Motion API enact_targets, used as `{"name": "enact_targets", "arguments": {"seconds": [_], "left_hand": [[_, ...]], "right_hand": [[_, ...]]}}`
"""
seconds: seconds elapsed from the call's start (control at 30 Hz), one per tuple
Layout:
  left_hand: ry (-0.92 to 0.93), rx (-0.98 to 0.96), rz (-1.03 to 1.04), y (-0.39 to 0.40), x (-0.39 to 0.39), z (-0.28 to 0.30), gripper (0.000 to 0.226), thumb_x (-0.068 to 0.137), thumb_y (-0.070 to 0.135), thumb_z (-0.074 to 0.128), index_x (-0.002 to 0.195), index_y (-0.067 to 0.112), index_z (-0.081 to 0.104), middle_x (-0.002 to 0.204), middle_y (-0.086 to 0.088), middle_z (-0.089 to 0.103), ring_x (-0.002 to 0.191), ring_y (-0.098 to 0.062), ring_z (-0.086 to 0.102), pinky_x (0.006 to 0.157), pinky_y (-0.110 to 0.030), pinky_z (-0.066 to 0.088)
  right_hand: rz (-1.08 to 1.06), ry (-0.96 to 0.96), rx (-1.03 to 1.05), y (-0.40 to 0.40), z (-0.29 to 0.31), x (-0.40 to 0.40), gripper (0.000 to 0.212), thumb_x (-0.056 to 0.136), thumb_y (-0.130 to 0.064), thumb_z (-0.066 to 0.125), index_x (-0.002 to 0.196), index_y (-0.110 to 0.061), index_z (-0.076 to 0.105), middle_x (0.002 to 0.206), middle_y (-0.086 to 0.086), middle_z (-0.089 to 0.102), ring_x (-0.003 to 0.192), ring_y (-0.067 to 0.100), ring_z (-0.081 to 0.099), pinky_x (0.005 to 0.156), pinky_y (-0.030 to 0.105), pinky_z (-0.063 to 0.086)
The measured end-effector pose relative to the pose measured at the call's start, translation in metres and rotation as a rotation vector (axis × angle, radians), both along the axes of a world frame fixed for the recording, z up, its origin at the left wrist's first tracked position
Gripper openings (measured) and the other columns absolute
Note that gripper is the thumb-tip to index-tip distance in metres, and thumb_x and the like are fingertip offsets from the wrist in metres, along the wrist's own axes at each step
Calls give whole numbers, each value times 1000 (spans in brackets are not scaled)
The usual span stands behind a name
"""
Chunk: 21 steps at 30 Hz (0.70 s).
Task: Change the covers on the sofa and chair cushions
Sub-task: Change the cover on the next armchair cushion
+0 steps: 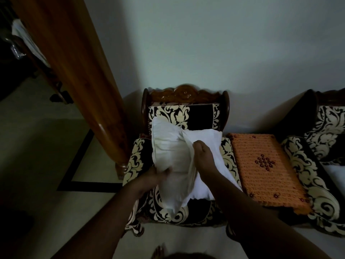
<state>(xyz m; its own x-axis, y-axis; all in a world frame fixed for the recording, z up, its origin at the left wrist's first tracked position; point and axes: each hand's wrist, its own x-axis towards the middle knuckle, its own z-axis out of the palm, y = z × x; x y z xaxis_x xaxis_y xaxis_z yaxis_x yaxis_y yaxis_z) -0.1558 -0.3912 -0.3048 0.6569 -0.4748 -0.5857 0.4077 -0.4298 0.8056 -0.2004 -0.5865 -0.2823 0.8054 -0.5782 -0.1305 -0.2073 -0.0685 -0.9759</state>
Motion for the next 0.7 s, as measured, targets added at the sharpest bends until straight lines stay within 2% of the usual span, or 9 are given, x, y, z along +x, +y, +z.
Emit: {"name": "enact_targets", "arguments": {"seconds": [0.1,0.17,0.23,0.3,0.37,0.47,0.57,0.67,0.7], "left_hand": [[-76,-35,311,-14,30,31,143,56,81,68,162,22,-7,170,-5,9,154,-30,18,120,-47,28],[-123,-59,391,-28,50,42,142,59,74,79,163,20,-1,168,-6,18,152,-31,24,120,-47,29],[-160,-29,393,-46,52,48,144,52,74,88,161,16,14,163,-6,32,146,-29,36,116,-42,36],[-253,19,464,-58,44,46,125,62,54,93,158,13,25,155,-6,41,138,-27,43,105,-32,39],[-297,-73,504,-62,35,38,90,73,30,90,149,15,42,142,-4,53,119,-23,54,92,-28,41],[-364,-166,433,-59,20,29,62,78,23,86,134,24,59,122,5,68,105,-15,65,80,-28,51],[-420,-188,327,-57,4,18,54,81,24,84,129,27,61,116,13,68,106,-8,65,81,-25,51],[-420,-221,377,-50,-4,12,53,82,22,84,128,30,59,116,15,67,107,-7,64,86,-29,53],[-413,-226,399,-47,-5,10,52,81,23,85,127,27,60,116,13,68,106,-9,65,87,-30,54]], "right_hand": [[133,-47,-209,-1,-6,-4,23,94,-29,43,72,-23,41,66,-11,43,63,6,39,61,30,34],[225,-94,-282,2,-9,-5,20,94,-29,44,74,-24,43,67,-11,45,63,2,41,62,27,36],[318,-155,-309,6,-10,-9,19,95,-24,45,77,-22,44,70,-12,46,64,0,42,63,22,35],[351,-174,-327,6,-11,-15,17,95,-21,45,79,-16,45,71,-11,45,65,0,42,62,18,34],[306,-121,-352,3,-16,-20,19,97,-27,45,84,-13,47,72,-9,48,65,0,44,61,23,37],[173,116,-415,-1,-15,-22,32,103,-49,44,99,-18,48,81,-4,59,71,11,58,62,35,48],[123,303,-424,-7,-8,-17,51,98,-66,40,102,-16,46,82,1,60,71,19,59,56,33,41],[221,289,-447,-11,0,-12,42,100,-58,46,96,-16,49,79,-4,55,68,11,53,55,29,34],[267,249,-393,-13,1,-12,39,100,-54,50,93,-15,51,77,-4,54,68,11,51,57,27,34]]}}
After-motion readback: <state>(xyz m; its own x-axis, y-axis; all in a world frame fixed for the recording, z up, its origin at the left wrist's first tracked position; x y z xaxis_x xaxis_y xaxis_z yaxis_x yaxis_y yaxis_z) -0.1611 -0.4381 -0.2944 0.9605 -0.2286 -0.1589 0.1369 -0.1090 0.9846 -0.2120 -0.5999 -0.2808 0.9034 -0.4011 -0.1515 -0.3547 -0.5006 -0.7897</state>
